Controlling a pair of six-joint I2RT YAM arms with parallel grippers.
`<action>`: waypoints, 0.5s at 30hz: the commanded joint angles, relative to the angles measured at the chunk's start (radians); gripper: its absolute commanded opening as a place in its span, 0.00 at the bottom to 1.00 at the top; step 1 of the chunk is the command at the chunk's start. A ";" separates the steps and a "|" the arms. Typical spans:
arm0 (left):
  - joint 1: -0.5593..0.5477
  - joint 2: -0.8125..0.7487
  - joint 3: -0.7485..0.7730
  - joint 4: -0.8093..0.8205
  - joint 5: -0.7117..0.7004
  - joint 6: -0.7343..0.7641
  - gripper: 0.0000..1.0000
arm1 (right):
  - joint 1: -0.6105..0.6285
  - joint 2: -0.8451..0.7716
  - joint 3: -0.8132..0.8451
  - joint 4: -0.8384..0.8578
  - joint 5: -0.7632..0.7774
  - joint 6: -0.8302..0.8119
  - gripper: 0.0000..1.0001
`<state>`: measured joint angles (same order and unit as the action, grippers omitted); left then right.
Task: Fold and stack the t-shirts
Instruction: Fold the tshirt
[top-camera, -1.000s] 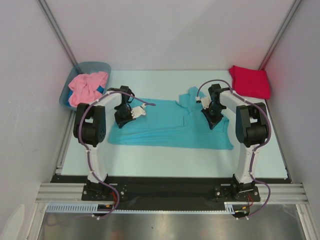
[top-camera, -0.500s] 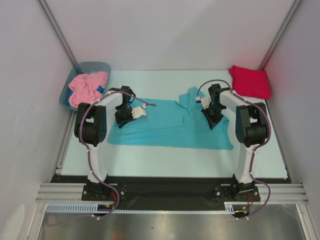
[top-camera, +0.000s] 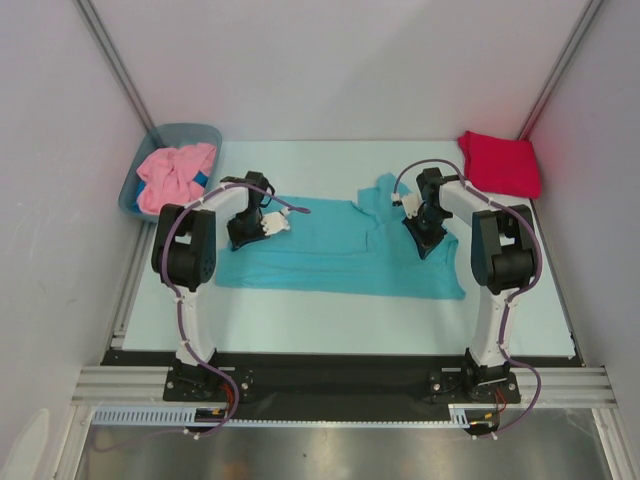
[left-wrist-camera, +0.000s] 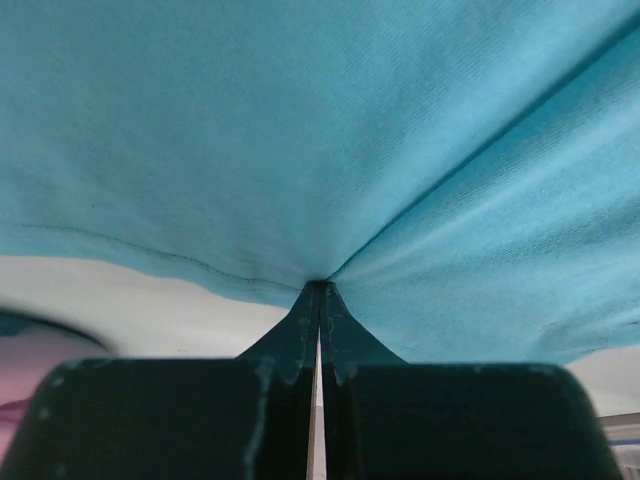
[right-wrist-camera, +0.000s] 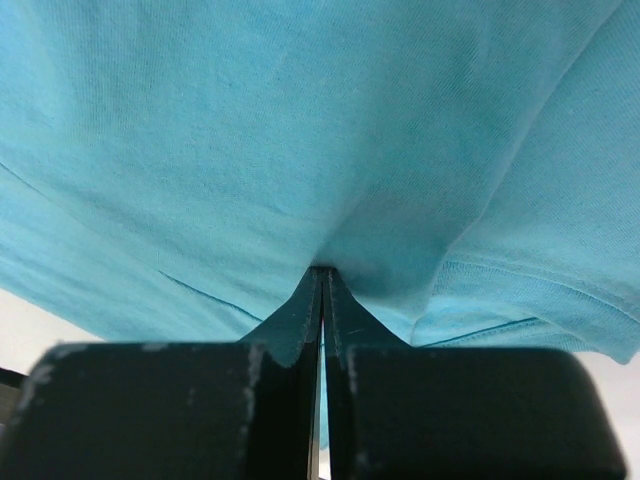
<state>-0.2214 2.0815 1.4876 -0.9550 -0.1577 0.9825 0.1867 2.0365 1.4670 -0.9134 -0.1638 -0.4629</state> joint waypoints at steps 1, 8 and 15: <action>0.028 0.037 -0.006 0.119 -0.057 -0.011 0.00 | 0.002 0.045 -0.004 0.077 0.007 0.001 0.00; 0.028 0.002 0.068 0.119 0.018 -0.047 0.00 | 0.000 0.048 0.001 0.079 0.010 0.001 0.00; 0.036 -0.049 0.178 0.142 0.063 -0.113 0.25 | 0.003 0.044 -0.005 0.077 0.001 0.009 0.00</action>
<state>-0.1955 2.0861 1.6070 -0.8627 -0.1314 0.9195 0.1867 2.0365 1.4677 -0.9142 -0.1642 -0.4625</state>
